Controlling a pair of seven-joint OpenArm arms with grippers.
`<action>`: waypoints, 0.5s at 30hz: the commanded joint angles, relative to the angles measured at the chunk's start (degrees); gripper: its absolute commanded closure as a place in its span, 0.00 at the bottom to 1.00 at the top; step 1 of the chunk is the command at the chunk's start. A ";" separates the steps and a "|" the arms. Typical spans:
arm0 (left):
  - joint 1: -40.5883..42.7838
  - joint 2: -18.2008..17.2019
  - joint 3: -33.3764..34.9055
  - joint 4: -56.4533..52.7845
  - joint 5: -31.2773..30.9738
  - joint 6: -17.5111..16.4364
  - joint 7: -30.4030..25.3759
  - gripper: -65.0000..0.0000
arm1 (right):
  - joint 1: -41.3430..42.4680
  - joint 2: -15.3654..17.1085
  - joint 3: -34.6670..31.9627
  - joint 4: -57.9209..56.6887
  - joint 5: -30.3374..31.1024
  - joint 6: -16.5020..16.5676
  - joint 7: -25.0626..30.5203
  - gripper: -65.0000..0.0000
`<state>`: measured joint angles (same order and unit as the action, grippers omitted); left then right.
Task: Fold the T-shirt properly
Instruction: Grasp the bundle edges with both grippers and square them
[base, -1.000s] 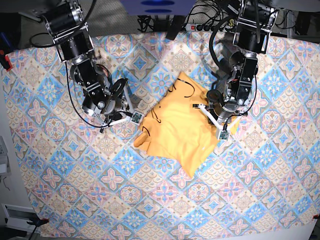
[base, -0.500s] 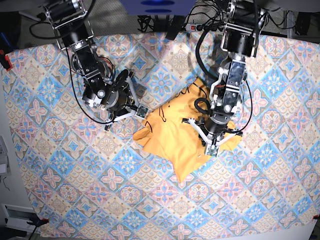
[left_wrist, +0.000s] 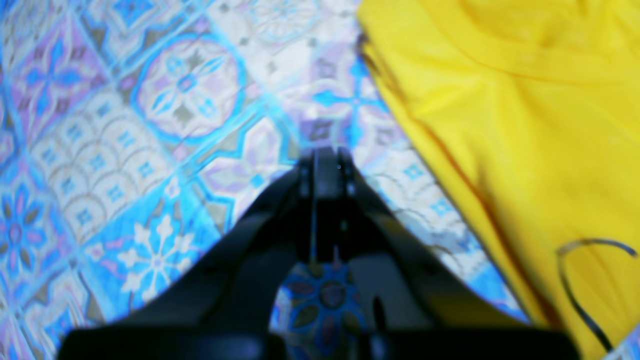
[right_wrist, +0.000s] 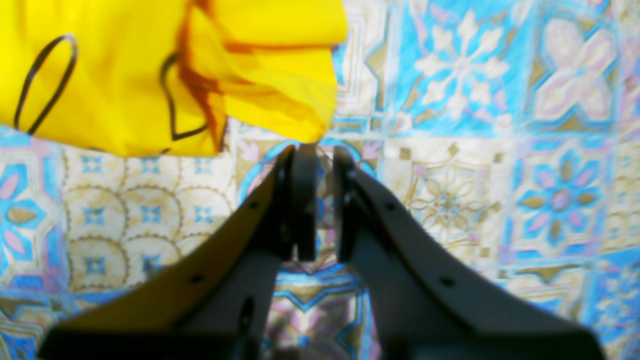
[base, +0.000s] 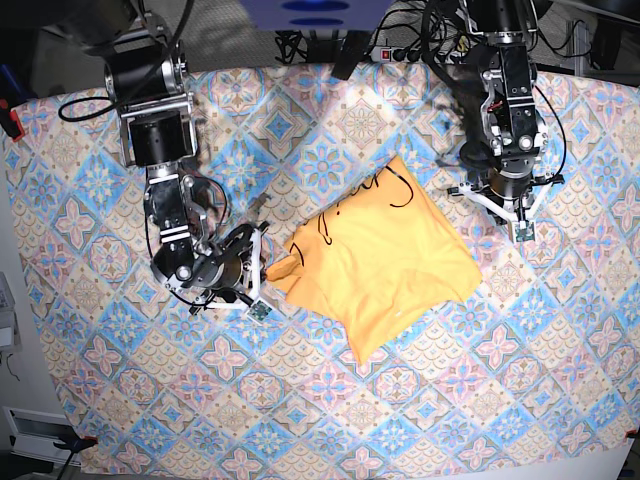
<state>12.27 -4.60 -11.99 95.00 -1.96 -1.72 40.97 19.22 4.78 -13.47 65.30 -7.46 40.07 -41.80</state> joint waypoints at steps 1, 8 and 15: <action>-1.68 -0.10 -0.10 -0.54 -0.02 -0.09 -0.75 1.00 | 2.27 0.02 0.16 -0.90 1.44 -0.07 2.02 0.91; -4.58 2.01 0.16 -8.01 -0.02 -0.09 -1.01 1.00 | 5.79 -1.22 0.07 -13.30 5.13 -0.07 8.70 0.91; -12.32 1.83 0.08 -19.79 -0.02 -0.09 -2.95 1.00 | 5.35 -3.33 -0.46 -16.02 4.96 -0.07 8.88 0.91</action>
<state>0.71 -2.55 -11.86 74.67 -1.89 -1.87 38.54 22.72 1.13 -14.06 48.18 -2.96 39.88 -33.80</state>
